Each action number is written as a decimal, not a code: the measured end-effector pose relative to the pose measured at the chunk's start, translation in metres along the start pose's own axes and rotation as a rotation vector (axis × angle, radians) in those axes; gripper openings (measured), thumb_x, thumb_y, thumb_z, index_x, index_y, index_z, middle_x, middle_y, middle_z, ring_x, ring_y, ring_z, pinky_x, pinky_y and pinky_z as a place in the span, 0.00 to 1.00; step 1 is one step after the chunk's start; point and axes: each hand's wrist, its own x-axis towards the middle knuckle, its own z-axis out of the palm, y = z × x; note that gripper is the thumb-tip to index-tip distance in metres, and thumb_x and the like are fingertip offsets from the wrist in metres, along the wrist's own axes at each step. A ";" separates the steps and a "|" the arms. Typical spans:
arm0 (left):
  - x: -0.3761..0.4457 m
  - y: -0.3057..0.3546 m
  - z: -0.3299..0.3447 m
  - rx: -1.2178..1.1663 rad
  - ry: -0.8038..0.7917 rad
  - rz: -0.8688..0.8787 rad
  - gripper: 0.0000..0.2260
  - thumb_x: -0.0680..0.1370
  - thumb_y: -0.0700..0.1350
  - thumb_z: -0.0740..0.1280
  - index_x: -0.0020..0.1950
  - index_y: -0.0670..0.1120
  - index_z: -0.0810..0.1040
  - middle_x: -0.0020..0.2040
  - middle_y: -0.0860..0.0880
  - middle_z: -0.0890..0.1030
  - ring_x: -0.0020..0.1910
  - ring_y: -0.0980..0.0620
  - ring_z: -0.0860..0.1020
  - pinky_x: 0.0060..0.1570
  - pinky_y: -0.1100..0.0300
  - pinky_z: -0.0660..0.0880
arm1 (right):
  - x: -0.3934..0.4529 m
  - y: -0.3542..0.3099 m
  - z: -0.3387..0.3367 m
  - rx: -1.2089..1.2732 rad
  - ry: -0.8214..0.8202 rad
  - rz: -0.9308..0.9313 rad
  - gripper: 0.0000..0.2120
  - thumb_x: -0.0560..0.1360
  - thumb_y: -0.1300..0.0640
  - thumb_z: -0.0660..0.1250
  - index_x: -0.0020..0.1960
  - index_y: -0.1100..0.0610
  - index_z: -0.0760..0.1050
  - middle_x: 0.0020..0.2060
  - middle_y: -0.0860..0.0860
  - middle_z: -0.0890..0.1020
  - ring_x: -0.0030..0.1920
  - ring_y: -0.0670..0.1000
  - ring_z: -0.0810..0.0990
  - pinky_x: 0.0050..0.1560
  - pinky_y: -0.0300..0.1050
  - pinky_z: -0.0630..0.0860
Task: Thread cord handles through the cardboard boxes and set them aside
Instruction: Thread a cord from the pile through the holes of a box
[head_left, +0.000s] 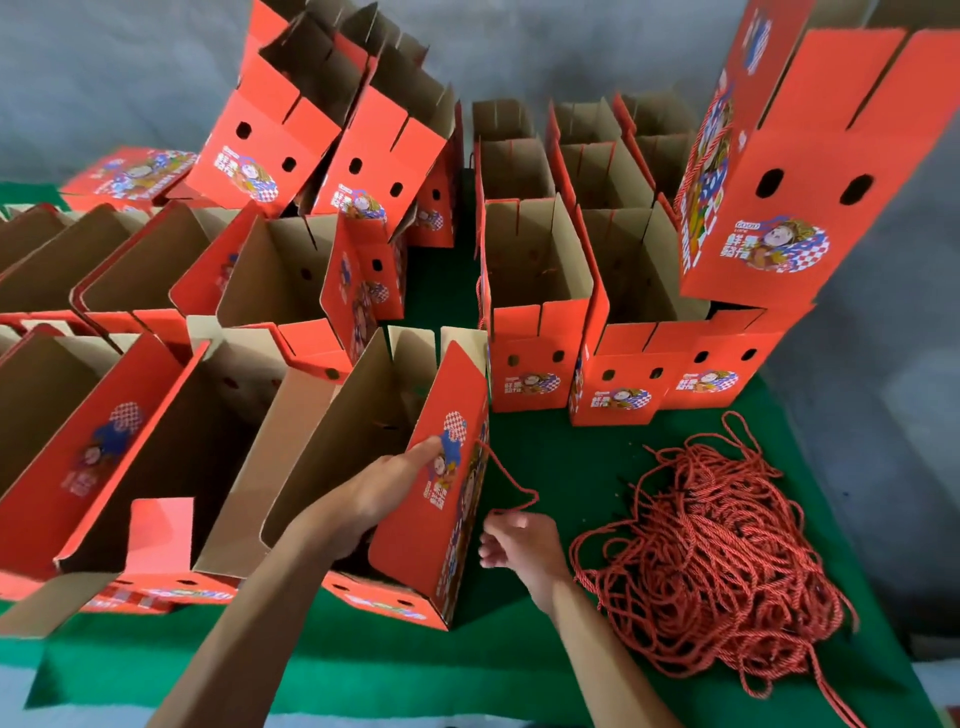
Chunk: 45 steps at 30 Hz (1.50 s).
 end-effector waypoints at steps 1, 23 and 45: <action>0.000 0.000 0.001 0.001 0.002 0.005 0.28 0.78 0.70 0.60 0.59 0.49 0.83 0.49 0.46 0.88 0.47 0.45 0.87 0.54 0.48 0.81 | -0.006 -0.003 0.002 0.098 -0.039 0.018 0.07 0.76 0.63 0.73 0.41 0.66 0.82 0.36 0.61 0.83 0.34 0.55 0.82 0.39 0.48 0.82; -0.005 -0.005 0.003 0.082 -0.093 -0.003 0.42 0.72 0.80 0.54 0.55 0.46 0.86 0.50 0.43 0.87 0.51 0.44 0.87 0.46 0.53 0.83 | -0.038 -0.021 0.021 0.073 -0.035 -0.174 0.04 0.76 0.71 0.68 0.42 0.69 0.80 0.34 0.62 0.83 0.33 0.56 0.82 0.37 0.49 0.82; -0.001 -0.016 0.019 0.633 -0.044 0.273 0.08 0.82 0.45 0.69 0.50 0.41 0.82 0.46 0.43 0.87 0.45 0.46 0.86 0.49 0.50 0.84 | -0.038 -0.043 0.021 -0.085 -0.012 -0.111 0.07 0.78 0.69 0.69 0.47 0.74 0.79 0.36 0.62 0.84 0.32 0.54 0.82 0.36 0.46 0.83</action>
